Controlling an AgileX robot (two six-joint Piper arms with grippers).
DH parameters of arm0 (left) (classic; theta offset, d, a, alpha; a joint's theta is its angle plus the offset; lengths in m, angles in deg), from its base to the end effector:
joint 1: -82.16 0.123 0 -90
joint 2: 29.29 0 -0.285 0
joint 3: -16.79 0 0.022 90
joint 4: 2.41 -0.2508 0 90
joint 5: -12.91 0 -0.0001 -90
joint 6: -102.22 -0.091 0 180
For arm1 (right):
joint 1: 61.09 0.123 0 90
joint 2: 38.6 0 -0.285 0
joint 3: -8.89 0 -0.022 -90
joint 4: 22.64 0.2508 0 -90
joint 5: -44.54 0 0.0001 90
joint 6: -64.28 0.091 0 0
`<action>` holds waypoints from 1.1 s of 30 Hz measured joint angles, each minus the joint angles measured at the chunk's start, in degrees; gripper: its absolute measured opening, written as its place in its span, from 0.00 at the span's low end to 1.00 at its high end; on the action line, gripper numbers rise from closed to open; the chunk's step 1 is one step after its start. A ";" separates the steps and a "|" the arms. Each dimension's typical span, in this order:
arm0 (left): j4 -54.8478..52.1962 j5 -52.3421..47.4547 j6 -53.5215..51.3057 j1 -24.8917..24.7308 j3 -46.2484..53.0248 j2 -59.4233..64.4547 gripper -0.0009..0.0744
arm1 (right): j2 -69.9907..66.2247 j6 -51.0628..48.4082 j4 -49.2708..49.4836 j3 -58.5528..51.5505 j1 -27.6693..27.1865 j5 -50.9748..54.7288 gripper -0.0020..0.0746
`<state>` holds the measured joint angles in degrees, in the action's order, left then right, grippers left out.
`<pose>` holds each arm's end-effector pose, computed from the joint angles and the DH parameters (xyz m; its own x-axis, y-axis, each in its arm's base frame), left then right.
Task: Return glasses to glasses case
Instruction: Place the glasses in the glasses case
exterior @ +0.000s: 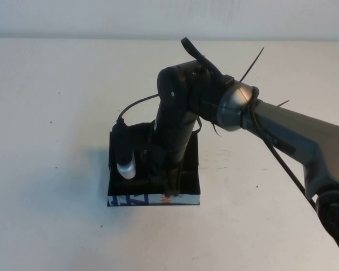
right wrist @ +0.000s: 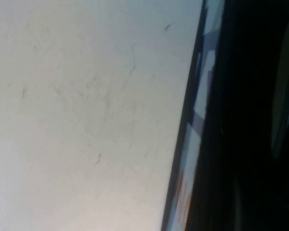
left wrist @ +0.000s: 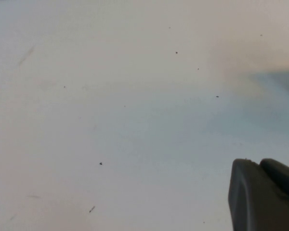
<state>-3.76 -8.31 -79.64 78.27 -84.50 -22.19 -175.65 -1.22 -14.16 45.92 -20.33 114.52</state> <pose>0.0526 -0.0028 0.1718 -0.2884 0.0741 -0.9546 0.0755 0.9957 0.0545 0.3518 0.3199 0.2065 0.2471 -0.9476 -0.2026 -0.9681 -0.2323 -0.0944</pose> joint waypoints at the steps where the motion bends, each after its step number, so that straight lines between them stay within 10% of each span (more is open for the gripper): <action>1: 0.00 0.00 0.00 0.00 0.00 0.00 0.01 | 0.00 0.00 0.12 0.00 0.00 0.00 0.09; 10: 0.00 0.00 0.00 0.00 0.00 0.00 0.01 | -0.08 2.69 0.20 0.00 0.00 0.00 0.11; 21: 0.00 0.00 0.00 0.00 0.00 0.00 0.01 | 0.59 3.00 -0.13 0.00 0.00 0.00 0.43; 33: 0.00 0.00 0.00 0.00 0.00 0.00 0.01 | 11.30 11.89 -2.65 0.00 0.00 0.28 0.37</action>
<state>-3.76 -8.31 -79.64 78.27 -84.50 -22.19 -164.35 10.67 -16.81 45.92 -20.33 114.80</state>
